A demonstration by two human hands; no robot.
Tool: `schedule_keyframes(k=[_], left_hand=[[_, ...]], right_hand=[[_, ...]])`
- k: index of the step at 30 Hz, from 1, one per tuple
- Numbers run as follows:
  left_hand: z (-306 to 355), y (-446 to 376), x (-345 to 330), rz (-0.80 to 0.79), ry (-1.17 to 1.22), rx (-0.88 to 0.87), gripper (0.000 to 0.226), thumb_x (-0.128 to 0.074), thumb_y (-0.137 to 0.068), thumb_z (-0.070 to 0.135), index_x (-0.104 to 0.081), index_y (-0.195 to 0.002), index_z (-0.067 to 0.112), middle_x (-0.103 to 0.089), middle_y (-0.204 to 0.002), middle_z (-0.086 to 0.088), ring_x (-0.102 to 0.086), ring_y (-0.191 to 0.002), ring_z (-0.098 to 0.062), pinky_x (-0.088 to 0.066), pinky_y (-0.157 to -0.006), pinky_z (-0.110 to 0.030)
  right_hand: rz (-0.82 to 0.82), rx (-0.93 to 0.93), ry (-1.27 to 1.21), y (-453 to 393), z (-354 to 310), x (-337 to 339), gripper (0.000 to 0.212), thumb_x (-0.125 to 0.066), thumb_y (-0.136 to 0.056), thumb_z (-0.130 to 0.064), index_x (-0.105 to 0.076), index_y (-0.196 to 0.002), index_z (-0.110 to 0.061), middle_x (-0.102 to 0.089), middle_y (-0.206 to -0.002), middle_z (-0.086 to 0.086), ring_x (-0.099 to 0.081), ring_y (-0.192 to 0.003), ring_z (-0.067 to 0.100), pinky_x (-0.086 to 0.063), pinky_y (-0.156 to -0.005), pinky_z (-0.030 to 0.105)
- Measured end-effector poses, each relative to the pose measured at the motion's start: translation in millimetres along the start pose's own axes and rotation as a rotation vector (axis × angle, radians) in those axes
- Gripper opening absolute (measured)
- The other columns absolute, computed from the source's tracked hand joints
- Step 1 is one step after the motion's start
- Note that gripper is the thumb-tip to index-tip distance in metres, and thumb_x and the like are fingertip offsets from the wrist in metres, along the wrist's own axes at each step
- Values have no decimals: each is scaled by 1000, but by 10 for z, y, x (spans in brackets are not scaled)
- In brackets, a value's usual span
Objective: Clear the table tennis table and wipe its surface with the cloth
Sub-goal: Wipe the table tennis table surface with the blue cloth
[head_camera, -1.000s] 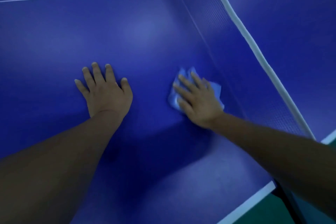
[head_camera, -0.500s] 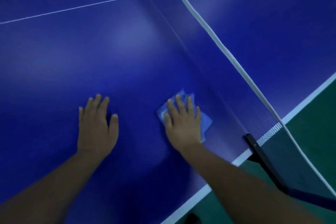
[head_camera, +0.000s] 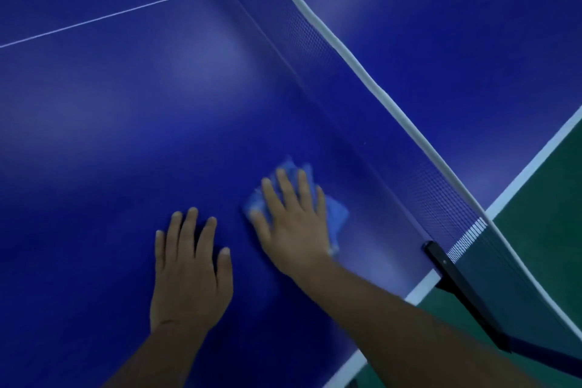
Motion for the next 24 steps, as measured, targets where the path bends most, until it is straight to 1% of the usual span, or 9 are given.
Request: schedule_keyframes(k=[3,7,9,12,15,17,20,22,24], left_hand=[[-12,-16,-15,-22,-15,5,62,-26,-97,45,-48,-143,10,-31,-158,-14,-14,-151,-29,-1,-122,-45],[-17,-26,-29,-23,-3,0,62,-30,-95,45,-46,-144,11,-29,-160,-13,-11,-152,-28,2,-123,-43],[-9,-21,-38,-31,-4,-5,61,-30,-95,44,-48,-143,10,-29,-159,-14,-12,-152,-28,2,-122,-44],[-9,-17,-43,-38,-12,-3,61,-30,-95,44,-49,-142,9,-30,-159,-15,-11,-152,-29,2,-122,-46],[1,-25,-41,-45,-24,-8,60,-31,-95,43,-50,-141,8,-31,-158,-16,-13,-151,-31,2,-122,-46],[-3,-30,-40,-45,-20,-9,60,-31,-96,43,-49,-141,8,-31,-158,-16,-13,-151,-31,2,-122,-46],[-10,-49,-29,-47,-15,-1,60,-30,-96,44,-48,-142,9,-30,-158,-15,-12,-151,-29,3,-121,-44],[-12,-42,-18,-42,-9,11,62,-29,-96,45,-48,-142,9,-30,-159,-15,-11,-152,-29,4,-122,-43],[0,-46,-8,-40,7,6,64,-28,-95,46,-48,-143,9,-29,-158,-15,-11,-152,-29,3,-123,-44]], right_hand=[[-12,-5,-72,-1031,-363,104,64,-18,-102,-58,-15,-159,-28,-1,-168,-2,13,-153,27,3,-121,54],[10,-104,-57,-1751,-184,257,61,-21,-103,-55,-19,-158,-29,-7,-167,-2,5,-153,27,-7,-121,55],[57,-188,-81,-1561,204,325,58,-23,-103,-53,-23,-157,-31,-11,-167,-3,1,-153,26,-10,-120,55],[30,-337,-35,-643,832,276,60,-14,-102,-56,-17,-157,-34,-6,-167,-6,3,-154,24,-9,-121,52],[29,-415,42,188,971,214,66,-9,-100,-58,-28,-156,-30,-15,-166,-3,-5,-154,26,-13,-120,52],[3,-399,49,123,791,169,66,-8,-100,-57,-27,-157,-30,-13,-166,-3,-2,-154,26,-11,-121,53],[-11,-287,-46,-549,255,147,59,-10,-103,-54,-10,-159,-34,5,-167,-6,15,-152,24,4,-121,50],[-21,-221,-71,-851,-46,120,57,-14,-105,-52,-8,-159,-33,6,-167,-5,18,-152,24,8,-121,50],[-32,-185,-56,-772,-72,72,57,-16,-106,-52,-10,-159,-33,4,-167,-6,17,-152,23,6,-121,50]])
Point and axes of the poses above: each hand's wrist, its own y-axis away from the middle knuckle, its own x-axis out of the back of the hand, z = x × y, the point moved 6 cm from there along -y, towards the middle knuckle
